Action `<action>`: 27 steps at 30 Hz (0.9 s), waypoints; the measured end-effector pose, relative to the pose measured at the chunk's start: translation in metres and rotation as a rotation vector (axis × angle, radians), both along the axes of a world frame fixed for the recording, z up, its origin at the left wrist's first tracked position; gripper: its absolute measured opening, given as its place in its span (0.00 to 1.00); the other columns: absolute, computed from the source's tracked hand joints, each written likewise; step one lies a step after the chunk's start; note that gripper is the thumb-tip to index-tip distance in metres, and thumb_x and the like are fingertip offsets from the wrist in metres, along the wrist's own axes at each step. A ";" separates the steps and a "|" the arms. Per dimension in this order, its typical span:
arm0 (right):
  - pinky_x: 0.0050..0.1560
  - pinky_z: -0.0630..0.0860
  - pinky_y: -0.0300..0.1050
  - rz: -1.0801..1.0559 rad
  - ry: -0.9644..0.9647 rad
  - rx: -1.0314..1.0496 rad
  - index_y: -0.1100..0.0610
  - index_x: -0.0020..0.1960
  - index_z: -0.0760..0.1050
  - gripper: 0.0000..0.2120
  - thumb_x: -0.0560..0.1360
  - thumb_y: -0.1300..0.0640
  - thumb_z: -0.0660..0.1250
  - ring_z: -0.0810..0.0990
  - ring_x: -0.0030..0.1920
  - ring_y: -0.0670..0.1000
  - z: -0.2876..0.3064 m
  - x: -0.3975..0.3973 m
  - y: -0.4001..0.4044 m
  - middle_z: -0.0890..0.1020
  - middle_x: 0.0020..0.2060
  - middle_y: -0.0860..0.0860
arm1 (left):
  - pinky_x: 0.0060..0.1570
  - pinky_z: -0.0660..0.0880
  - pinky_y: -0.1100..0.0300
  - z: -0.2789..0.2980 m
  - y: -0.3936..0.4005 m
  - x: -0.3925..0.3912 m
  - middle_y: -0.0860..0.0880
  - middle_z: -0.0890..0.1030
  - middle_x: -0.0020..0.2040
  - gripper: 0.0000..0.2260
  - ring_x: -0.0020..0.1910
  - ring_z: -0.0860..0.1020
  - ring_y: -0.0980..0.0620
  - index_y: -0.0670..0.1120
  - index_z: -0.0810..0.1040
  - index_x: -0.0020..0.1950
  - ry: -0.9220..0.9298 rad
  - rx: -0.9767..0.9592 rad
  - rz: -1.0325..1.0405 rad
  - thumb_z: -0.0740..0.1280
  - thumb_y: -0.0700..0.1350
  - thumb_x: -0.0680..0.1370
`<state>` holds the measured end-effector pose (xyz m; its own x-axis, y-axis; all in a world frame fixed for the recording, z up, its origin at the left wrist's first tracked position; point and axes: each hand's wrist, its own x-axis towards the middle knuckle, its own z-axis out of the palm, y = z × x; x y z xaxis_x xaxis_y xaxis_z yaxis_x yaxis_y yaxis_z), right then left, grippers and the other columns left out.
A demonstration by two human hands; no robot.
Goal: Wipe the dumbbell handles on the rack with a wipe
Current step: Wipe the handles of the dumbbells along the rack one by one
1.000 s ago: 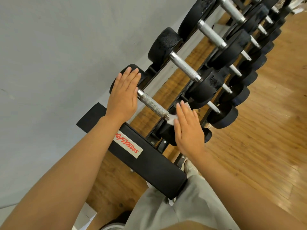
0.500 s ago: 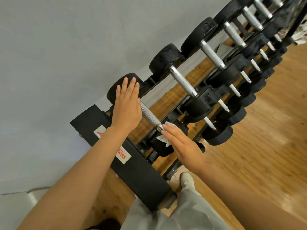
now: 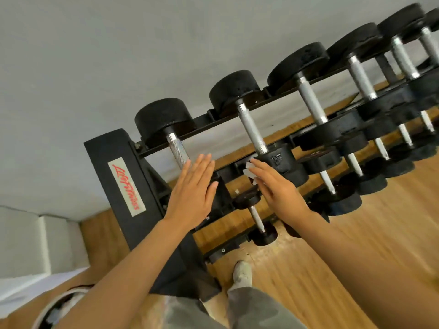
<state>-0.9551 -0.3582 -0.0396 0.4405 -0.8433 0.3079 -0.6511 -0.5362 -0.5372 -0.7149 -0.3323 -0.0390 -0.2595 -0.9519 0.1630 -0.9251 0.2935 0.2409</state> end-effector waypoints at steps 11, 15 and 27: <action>0.76 0.56 0.58 -0.221 0.187 -0.100 0.64 0.77 0.59 0.23 0.83 0.58 0.55 0.49 0.78 0.51 -0.020 -0.018 -0.036 0.59 0.77 0.59 | 0.76 0.54 0.46 -0.016 0.018 -0.019 0.45 0.69 0.75 0.22 0.77 0.62 0.46 0.42 0.71 0.74 0.083 -0.065 0.181 0.53 0.50 0.83; 0.78 0.43 0.55 -0.203 0.479 -0.186 0.64 0.78 0.52 0.26 0.84 0.53 0.47 0.47 0.78 0.59 -0.029 0.001 -0.031 0.51 0.78 0.60 | 0.78 0.50 0.48 -0.019 0.018 -0.017 0.45 0.71 0.74 0.21 0.76 0.62 0.46 0.42 0.72 0.72 0.108 -0.116 0.162 0.53 0.48 0.83; 0.78 0.49 0.53 -0.161 0.413 -0.208 0.61 0.79 0.53 0.25 0.84 0.55 0.50 0.50 0.79 0.55 -0.029 -0.028 -0.025 0.53 0.78 0.57 | 0.78 0.49 0.49 -0.022 0.017 -0.015 0.44 0.73 0.71 0.20 0.75 0.64 0.45 0.42 0.74 0.71 0.167 -0.161 0.158 0.54 0.46 0.83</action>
<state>-0.9827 -0.3836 -0.0684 0.4301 -0.8501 0.3040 -0.8708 -0.4795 -0.1087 -0.7295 -0.3153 -0.0614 -0.0667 -0.9367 0.3437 -0.9137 0.1957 0.3560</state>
